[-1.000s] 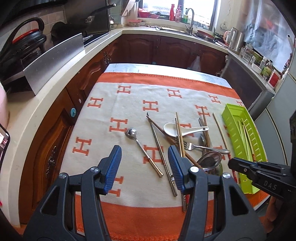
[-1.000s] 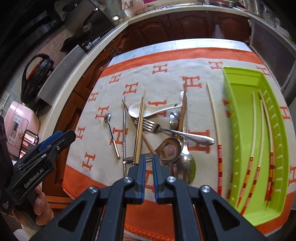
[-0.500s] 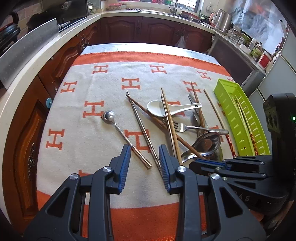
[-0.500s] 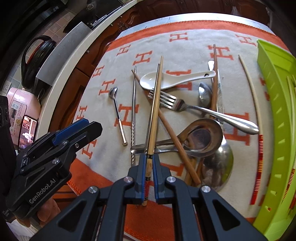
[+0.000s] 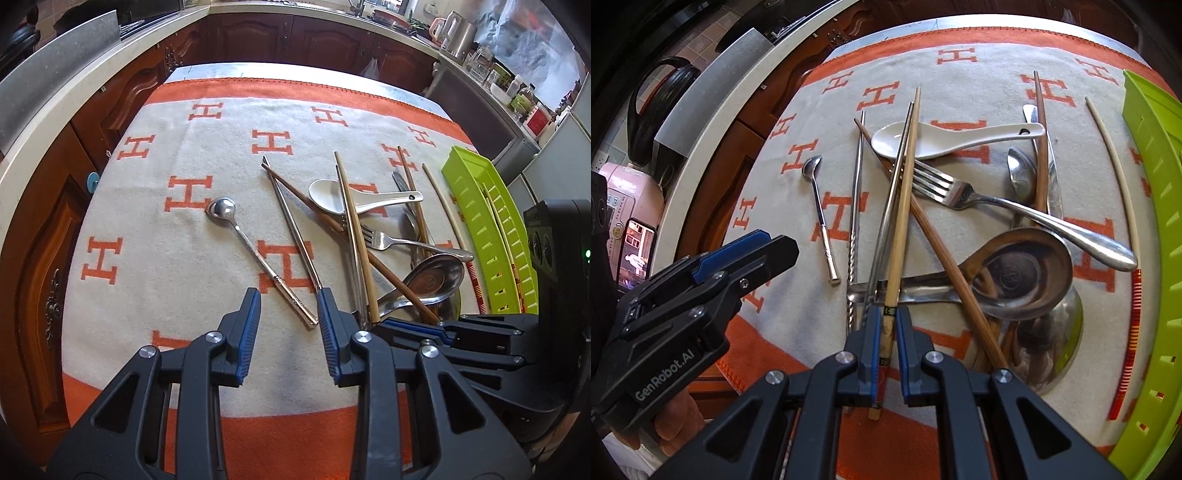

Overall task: Organize utensils
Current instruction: 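Grasp a plain wooden chopstick with the right tool while the left tool grasps a metal chopstick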

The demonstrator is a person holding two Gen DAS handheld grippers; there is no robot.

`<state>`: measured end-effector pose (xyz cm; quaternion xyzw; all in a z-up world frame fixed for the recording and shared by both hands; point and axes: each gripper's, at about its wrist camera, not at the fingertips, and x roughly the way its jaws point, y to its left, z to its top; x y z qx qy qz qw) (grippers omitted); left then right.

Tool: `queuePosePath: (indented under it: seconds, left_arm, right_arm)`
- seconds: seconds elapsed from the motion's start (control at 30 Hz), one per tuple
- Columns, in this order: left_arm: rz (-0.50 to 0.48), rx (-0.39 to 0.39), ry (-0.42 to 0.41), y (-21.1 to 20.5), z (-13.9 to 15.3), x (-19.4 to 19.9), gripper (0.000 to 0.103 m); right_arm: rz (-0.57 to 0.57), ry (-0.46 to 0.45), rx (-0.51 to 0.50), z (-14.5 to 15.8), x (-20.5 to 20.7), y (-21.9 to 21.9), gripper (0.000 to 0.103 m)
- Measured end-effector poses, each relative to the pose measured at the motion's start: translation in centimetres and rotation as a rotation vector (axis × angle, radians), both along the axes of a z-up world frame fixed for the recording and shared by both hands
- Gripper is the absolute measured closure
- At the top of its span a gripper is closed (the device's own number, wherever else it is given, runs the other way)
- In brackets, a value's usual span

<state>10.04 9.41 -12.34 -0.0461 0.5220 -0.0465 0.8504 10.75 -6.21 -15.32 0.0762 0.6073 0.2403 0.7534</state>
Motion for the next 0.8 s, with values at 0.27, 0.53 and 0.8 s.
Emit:
queuePosePath:
  seconds: [0.27, 0.53, 0.8]
  left_arm:
    - [-0.014, -0.008, 0.005, -0.4, -0.2, 0.0, 0.074]
    - [-0.018, -0.046, 0.021, -0.6, -0.5, 0.4, 0.074]
    - [-0.043, -0.058, 0.032, -1.3, -0.7, 0.5, 0.074]
  right_arm:
    - [-0.009, -0.010, -0.011, 0.0, -0.1, 0.2, 0.094]
    - [-0.023, -0.033, -0.009, -0.1, -0.2, 0.1, 0.096]
    - [-0.065, -0.108, 0.034, 1.8, -0.8, -2.4, 0.096]
